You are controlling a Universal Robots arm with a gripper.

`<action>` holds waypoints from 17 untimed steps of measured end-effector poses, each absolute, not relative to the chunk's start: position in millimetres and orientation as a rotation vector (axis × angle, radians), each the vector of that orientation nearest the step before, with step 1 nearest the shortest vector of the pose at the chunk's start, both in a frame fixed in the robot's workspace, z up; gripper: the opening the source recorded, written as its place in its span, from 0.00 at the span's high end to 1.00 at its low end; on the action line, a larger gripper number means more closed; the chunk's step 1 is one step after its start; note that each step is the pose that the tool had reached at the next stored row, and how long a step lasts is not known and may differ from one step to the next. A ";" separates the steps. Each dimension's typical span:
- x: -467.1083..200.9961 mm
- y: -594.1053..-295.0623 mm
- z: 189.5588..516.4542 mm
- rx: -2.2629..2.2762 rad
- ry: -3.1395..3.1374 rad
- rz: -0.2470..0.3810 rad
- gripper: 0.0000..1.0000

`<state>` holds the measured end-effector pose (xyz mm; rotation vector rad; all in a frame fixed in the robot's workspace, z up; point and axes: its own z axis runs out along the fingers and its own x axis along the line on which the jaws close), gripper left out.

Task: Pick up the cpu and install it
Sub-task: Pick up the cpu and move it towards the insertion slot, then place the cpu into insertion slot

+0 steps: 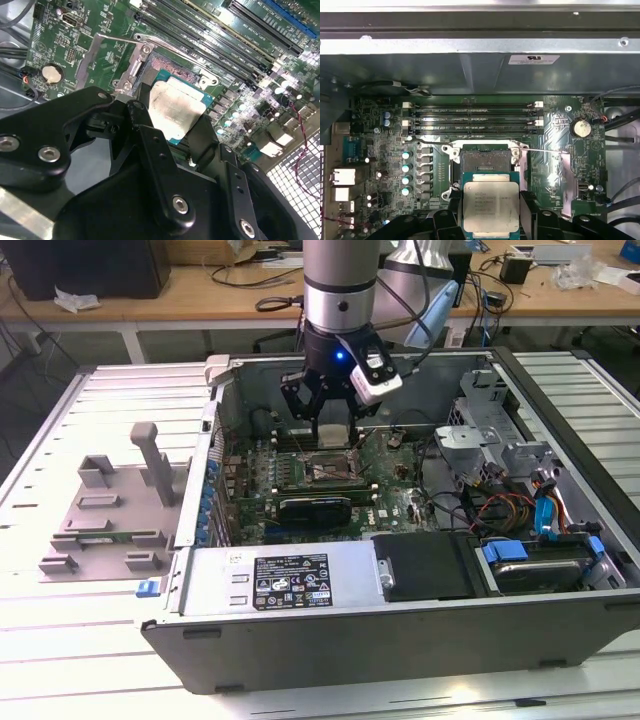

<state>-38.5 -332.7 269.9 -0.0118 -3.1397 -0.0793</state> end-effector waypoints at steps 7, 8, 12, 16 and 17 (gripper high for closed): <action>-39.1 -329.6 265.1 -0.012 -3.140 -0.079 0.46; -39.2 -329.6 265.2 -0.012 -3.140 -0.079 0.46; -39.2 -329.6 265.0 -0.012 -3.140 -0.079 0.46; -39.2 -329.5 264.9 -0.012 -3.140 -0.079 0.46; -39.2 -329.5 264.9 -0.012 -3.140 -0.079 0.46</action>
